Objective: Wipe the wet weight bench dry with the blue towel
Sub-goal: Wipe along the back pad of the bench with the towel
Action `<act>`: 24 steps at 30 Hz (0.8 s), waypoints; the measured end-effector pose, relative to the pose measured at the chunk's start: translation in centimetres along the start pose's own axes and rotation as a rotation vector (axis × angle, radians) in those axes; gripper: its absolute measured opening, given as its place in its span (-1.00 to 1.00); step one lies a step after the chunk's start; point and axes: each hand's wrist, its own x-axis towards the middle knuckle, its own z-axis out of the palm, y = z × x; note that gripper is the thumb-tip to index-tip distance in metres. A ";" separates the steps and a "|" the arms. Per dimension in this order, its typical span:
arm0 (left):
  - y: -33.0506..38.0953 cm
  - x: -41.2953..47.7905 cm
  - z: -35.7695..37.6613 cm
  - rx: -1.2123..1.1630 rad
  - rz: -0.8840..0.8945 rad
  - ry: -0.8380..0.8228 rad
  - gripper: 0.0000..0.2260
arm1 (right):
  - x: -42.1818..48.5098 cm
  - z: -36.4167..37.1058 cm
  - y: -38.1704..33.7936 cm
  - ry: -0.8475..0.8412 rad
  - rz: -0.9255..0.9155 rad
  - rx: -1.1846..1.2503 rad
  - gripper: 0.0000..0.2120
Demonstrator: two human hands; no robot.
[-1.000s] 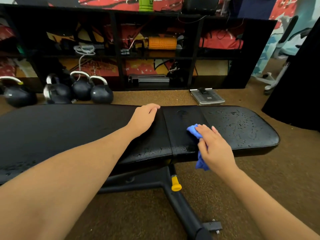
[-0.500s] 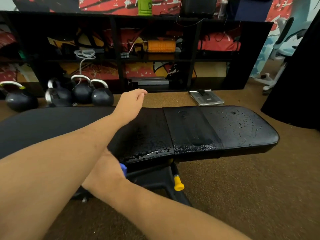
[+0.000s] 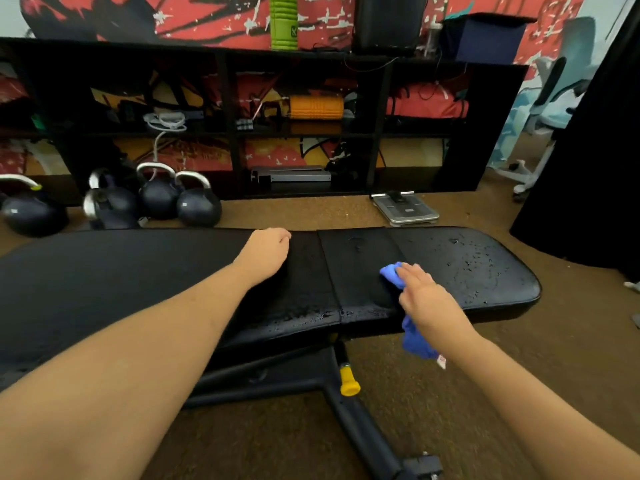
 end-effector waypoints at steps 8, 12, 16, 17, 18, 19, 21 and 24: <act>4.4 0.7 4.1 -0.073 -0.049 0.093 -0.67 | 10.7 1.0 -0.5 -0.189 0.022 -0.067 -0.70; 7.9 1.3 6.8 -0.102 0.080 0.082 -0.67 | 16.0 1.8 -0.9 -0.229 0.043 -0.049 -0.67; 8.3 1.7 7.5 0.081 0.082 -0.015 -0.65 | 13.6 2.0 -0.9 -0.179 0.042 -0.025 -0.70; 8.5 1.6 7.4 0.103 0.079 -0.015 -0.63 | 11.9 1.9 -1.2 -0.147 0.041 0.006 -0.66; 8.7 1.5 7.4 0.122 0.076 -0.015 -0.62 | 9.7 1.6 -1.6 -0.110 0.022 0.040 -0.61; 8.8 1.4 7.4 0.145 0.076 -0.016 -0.62 | 7.2 1.2 -2.2 -0.093 0.005 0.081 -0.58; 8.8 1.6 7.8 0.200 0.094 -0.016 -0.64 | 2.5 0.6 -3.4 -0.030 -0.031 0.119 -0.53; 8.4 2.1 8.4 0.242 0.141 0.014 -0.62 | -0.3 0.7 -3.6 0.010 -0.079 0.052 -0.53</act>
